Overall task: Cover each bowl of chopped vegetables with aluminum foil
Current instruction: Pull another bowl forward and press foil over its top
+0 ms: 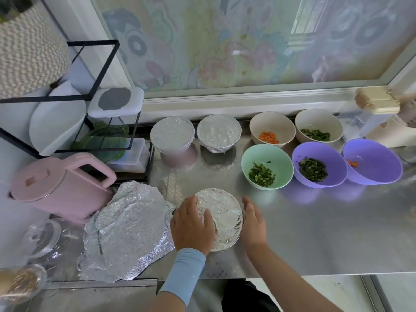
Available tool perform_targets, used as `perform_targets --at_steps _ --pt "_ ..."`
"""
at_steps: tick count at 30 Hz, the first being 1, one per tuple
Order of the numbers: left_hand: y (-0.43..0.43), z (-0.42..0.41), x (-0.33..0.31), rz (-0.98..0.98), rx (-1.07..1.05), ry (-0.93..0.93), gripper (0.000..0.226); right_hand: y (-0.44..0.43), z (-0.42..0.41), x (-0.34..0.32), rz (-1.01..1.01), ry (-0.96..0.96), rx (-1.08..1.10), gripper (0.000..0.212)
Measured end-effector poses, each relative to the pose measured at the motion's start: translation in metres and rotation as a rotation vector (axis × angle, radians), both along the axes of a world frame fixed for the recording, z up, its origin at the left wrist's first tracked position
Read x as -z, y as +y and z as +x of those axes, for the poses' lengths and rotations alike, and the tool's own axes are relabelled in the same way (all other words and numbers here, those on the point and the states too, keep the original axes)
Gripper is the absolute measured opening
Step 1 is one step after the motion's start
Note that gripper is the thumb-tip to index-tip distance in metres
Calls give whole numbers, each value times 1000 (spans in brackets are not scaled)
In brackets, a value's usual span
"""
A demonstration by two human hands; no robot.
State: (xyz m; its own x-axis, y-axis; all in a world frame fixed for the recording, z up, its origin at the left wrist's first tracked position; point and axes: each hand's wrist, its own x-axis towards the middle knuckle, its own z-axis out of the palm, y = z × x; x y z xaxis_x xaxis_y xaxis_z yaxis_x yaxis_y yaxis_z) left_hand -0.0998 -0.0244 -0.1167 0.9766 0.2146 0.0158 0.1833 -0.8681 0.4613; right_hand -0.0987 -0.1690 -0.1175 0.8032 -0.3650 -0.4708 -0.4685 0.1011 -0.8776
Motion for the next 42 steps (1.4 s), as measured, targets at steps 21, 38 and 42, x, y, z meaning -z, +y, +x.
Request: perform_targets --at_steps 21,38,42 --pt "-5 -31 -2 -1050 -500 -106 40 10 -16 -8 -128 -110 -260 44" --pt "-24 -24 -9 -1089 -577 -97 46 -5 31 -36 -817 -95 -856 52" --pt "3 14 -18 -1085 -453 -5 44 -16 19 -35 -979 -22 -682 34"
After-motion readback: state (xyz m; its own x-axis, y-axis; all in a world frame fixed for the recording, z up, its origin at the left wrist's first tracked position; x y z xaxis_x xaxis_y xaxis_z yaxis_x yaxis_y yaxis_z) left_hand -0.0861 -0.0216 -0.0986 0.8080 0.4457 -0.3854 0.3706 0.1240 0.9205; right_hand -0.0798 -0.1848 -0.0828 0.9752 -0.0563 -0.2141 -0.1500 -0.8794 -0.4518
